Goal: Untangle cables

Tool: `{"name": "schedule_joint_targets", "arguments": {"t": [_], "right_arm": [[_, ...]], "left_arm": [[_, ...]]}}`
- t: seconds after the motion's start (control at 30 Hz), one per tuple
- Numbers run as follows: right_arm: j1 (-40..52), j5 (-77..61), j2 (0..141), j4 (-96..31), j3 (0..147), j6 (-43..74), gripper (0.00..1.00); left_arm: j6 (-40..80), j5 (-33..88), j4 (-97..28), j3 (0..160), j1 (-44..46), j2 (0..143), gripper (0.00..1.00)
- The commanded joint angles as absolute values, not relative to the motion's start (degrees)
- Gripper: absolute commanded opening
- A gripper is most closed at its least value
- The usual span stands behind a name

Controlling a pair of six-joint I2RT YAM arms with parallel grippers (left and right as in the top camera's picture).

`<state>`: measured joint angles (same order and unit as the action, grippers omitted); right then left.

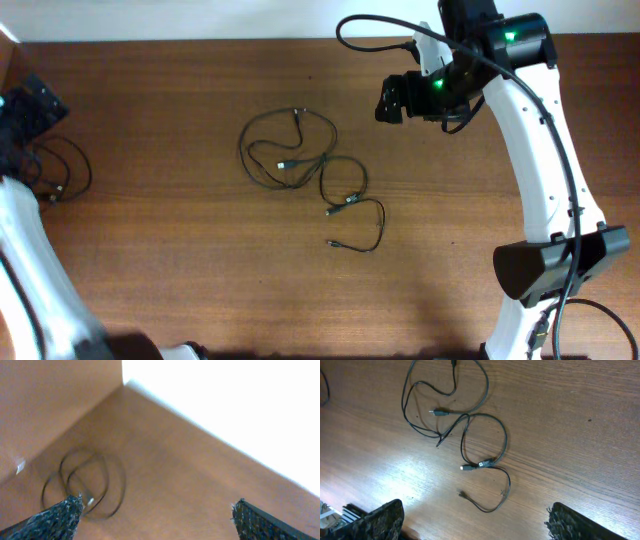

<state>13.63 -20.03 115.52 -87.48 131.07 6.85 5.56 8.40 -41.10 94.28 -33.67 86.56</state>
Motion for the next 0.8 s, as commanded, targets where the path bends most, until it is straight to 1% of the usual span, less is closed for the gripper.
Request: {"name": "schedule_joint_targets", "arguments": {"t": [0.0,0.13,0.27,0.33,0.37,0.43,0.5,0.57,0.63,0.77], "right_arm": [[13.41,-18.26,115.79,-87.66,131.79,6.20,0.93],[11.38,-18.13,115.20,-88.68,131.90,6.17,0.94],[4.78,-18.24,113.14,-90.74,131.96,5.93,0.94],[0.69,-18.39,112.09,-91.70,131.96,5.89,0.93],[-0.95,-18.41,111.77,-92.16,131.96,5.74,0.94],[-4.60,-18.83,111.57,-93.43,131.96,4.38,0.94],[-7.55,-18.79,111.77,-94.72,131.83,3.31,0.94],[-9.52,-18.79,111.92,-95.48,131.79,3.18,0.94],[-10.22,-18.76,111.92,-95.53,131.79,3.16,0.94],[-10.17,-18.11,111.92,-95.72,131.79,1.85,0.94]], "left_arm": [[4.21,12.97,-41.63,94.65,-28.01,79.92,0.99],[4.19,18.24,-42.33,94.65,-21.37,78.22,1.00],[4.19,16.62,-45.63,94.65,-15.53,78.41,0.84],[4.21,14.81,-47.27,94.63,-12.14,78.81,0.83],[4.23,14.09,-48.03,94.61,-10.76,79.07,0.79],[4.23,12.91,-49.71,94.59,-7.53,80.03,0.79],[4.45,12.10,-51.29,94.56,-4.86,81.36,0.75],[7.53,11.99,-52.82,94.52,-1.72,83.96,0.74],[10.28,12.29,-53.36,94.52,0.84,86.65,0.76],[8.45,12.80,-53.19,94.52,8.14,93.71,0.78]]}}
